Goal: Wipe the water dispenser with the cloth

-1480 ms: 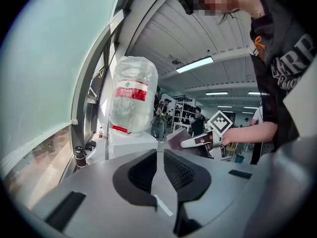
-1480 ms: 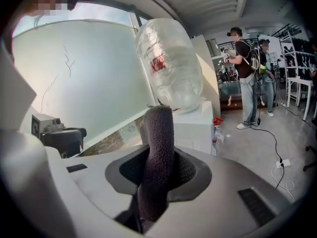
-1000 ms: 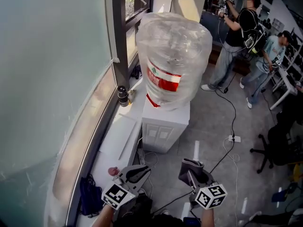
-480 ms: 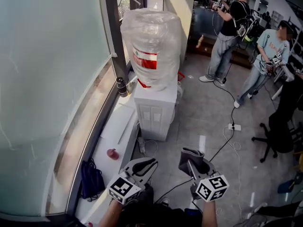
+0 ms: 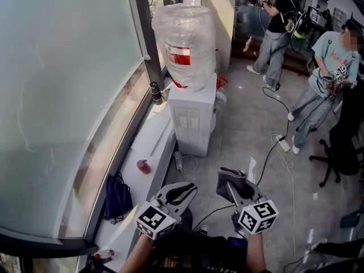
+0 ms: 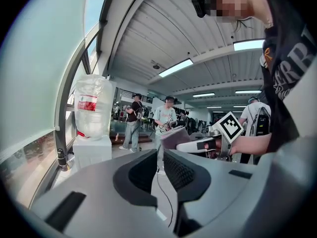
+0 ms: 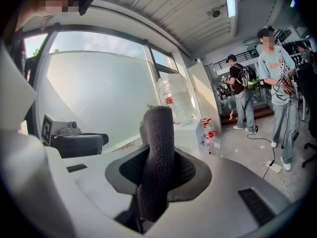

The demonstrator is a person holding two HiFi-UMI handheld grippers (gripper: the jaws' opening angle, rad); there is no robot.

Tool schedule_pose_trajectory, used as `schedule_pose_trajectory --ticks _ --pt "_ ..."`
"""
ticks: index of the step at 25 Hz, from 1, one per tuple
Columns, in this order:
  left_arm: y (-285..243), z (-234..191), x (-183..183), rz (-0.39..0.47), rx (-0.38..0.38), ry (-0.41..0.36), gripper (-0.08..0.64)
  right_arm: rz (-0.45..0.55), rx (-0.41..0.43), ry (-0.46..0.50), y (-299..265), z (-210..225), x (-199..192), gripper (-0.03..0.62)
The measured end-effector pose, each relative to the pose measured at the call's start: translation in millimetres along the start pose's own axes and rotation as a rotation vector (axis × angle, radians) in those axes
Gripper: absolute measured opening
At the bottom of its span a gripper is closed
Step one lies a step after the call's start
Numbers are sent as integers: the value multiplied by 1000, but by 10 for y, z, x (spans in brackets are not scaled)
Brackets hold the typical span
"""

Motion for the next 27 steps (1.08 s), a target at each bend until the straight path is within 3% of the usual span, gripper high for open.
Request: schedule_pose_trajectory --ticks 7,27 --pt "144 190 20 6 7 -9 51 2 26 11 171 -126 -97 112" --pt "235 226 35 27 13 -13 51 -33 60 67 65 -309 -144 112"
Point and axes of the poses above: the fingertips, and each gripper's own axes: y backward along the fingers, z to its right, x out of its top, the point moved 7 cm from there along y, backward along the fingers, and after that the axes turned 13 degrees about -y, right-handed, at the moved point
